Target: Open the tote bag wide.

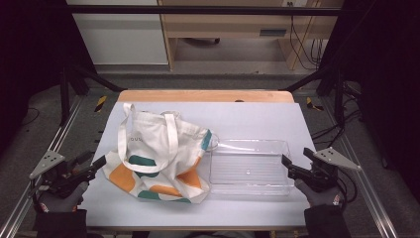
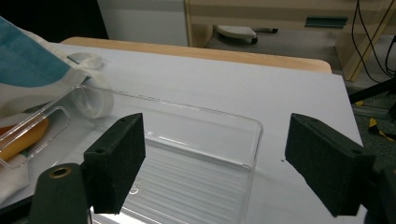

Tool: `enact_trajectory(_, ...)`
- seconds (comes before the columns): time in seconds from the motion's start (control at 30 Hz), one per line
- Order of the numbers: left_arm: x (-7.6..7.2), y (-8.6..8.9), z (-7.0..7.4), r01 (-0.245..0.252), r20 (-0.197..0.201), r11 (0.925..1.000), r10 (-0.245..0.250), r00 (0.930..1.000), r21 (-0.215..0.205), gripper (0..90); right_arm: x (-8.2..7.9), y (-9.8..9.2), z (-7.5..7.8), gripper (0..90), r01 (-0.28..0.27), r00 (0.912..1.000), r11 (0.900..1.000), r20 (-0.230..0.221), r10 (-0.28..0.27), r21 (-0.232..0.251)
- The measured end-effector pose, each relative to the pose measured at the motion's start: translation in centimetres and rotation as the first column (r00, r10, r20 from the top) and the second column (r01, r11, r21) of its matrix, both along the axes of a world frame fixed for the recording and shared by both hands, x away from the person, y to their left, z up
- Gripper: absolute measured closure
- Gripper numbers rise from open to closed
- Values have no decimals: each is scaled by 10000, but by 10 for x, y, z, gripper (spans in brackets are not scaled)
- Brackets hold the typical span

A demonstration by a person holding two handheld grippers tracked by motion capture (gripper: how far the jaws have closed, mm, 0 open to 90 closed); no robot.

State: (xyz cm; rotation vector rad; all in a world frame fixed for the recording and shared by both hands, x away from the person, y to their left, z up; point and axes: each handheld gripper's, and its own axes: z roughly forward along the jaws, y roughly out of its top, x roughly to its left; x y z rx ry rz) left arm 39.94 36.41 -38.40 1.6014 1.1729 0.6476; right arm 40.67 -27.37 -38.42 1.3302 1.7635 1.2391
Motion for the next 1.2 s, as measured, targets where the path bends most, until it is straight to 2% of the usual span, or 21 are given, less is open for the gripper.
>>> enact_trajectory(0.2,-1,-2,2,128,-8,9999,-128,9999,-81,386,-1,7,3,230,-124,9999,9998,-91,126,159)
enact_trajectory(0.53,-2,-5,11,366,142,9989,-362,9992,-288,393,0,28,10,262,-622,9979,9981,-198,623,29)
enact_trajectory(0.8,-2,-7,17,441,260,9987,-434,9987,-263,402,5,42,15,271,-1065,9942,9943,-168,1064,-25)
enact_trajectory(0.9,-2,-7,22,458,338,9986,-448,9984,-277,404,7,48,21,276,-1239,9922,9923,-137,1239,3)
enact_trajectory(1.13,-1,-10,32,456,477,9988,-447,9979,-180,405,12,59,43,290,-1476,9887,9889,278,1472,157)
enact_trajectory(1.2,1,-9,36,447,543,9986,-431,9976,-281,406,12,60,46,292,-1518,9880,9882,303,1512,197)
